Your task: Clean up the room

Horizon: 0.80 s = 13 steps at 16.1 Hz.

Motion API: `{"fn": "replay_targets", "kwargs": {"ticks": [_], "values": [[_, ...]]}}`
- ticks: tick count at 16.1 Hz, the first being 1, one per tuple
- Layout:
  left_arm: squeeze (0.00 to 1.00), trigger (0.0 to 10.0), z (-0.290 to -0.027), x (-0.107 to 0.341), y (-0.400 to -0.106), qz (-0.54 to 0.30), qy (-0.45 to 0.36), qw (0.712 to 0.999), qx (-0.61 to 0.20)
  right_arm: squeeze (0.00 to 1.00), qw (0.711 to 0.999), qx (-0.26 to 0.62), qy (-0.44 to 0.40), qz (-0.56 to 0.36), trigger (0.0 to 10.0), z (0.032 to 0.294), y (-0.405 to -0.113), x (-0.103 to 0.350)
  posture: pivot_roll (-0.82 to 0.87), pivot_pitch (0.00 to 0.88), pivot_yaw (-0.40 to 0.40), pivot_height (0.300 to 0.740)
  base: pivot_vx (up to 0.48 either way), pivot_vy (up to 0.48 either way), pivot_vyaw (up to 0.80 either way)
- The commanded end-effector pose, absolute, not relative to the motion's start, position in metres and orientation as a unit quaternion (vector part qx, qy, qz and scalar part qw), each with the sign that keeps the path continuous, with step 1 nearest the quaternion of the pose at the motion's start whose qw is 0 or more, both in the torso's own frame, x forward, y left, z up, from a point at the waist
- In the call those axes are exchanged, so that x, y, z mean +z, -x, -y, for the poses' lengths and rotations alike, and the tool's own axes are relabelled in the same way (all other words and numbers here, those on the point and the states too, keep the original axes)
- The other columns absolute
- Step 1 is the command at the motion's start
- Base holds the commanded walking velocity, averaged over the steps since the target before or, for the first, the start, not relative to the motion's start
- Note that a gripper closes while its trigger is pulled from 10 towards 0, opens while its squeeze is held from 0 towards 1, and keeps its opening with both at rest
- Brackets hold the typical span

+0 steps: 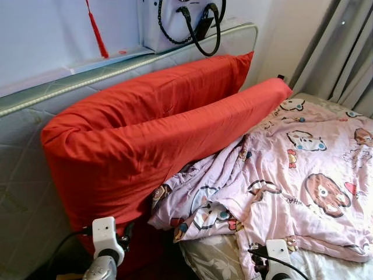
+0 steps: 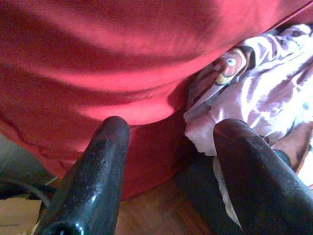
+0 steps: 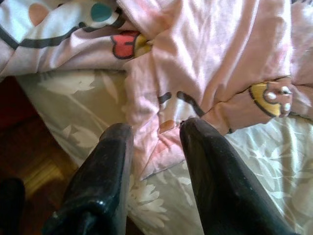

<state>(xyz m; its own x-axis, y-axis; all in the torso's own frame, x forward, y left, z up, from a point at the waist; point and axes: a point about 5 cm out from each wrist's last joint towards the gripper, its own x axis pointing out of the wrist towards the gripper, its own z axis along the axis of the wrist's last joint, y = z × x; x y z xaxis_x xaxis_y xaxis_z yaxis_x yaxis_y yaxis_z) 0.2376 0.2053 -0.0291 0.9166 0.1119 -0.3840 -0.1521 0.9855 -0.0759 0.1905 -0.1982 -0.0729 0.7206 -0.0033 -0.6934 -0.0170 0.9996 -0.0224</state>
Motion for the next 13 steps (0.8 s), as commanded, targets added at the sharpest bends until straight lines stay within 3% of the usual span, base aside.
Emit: {"fn": "replay_targets", "kwargs": {"ticks": [1, 4, 6, 8, 13], "values": [[0.0, 10.0, -0.201, -0.029, -0.237, -0.189, 0.041, 0.98, 0.053, 0.0, 0.93, -0.017, 0.001, -0.366, 10.0, 0.207, -0.19, -0.071, 0.12, 0.0, -0.066, 0.74, 0.0, 0.0, 0.0], [0.0, 10.0, -0.202, -0.028, -0.236, -0.182, 0.045, 0.98, 0.065, 0.0, 0.933, -0.045, -0.028, -0.356, 10.0, 0.21, -0.188, -0.071, 0.1, 0.0, -0.036, 0.74, 0.0, 0.0, 0.0], [0.0, 10.0, -0.198, -0.025, -0.239, -0.17, 0.048, 0.982, 0.062, 0.0, 0.976, -0.007, -0.021, -0.218, 10.0, 0.177, -0.26, -0.023, 0.08, 0.0, -0.018, 0.74, 0.0, 0.0, 0.0], [0.0, 10.0, -0.19, -0.017, -0.244, -0.136, 0.044, 0.989, 0.048, 0.0, 0.968, -0.008, -0.019, -0.249, 10.0, 0.183, -0.252, -0.032, 0.07, 0.0, -0.011, 0.74, 0.0, 0.0, 0.0], [0.0, 10.0, -0.191, 0.004, -0.24, -0.046, 0.021, 0.997, 0.052, 0.0, 0.978, 0.007, -0.009, -0.209, 10.0, 0.187, -0.251, -0.027, 0.09, 0.0, -0.043, 0.74, 0.0, 0.0, 0.0]]}}
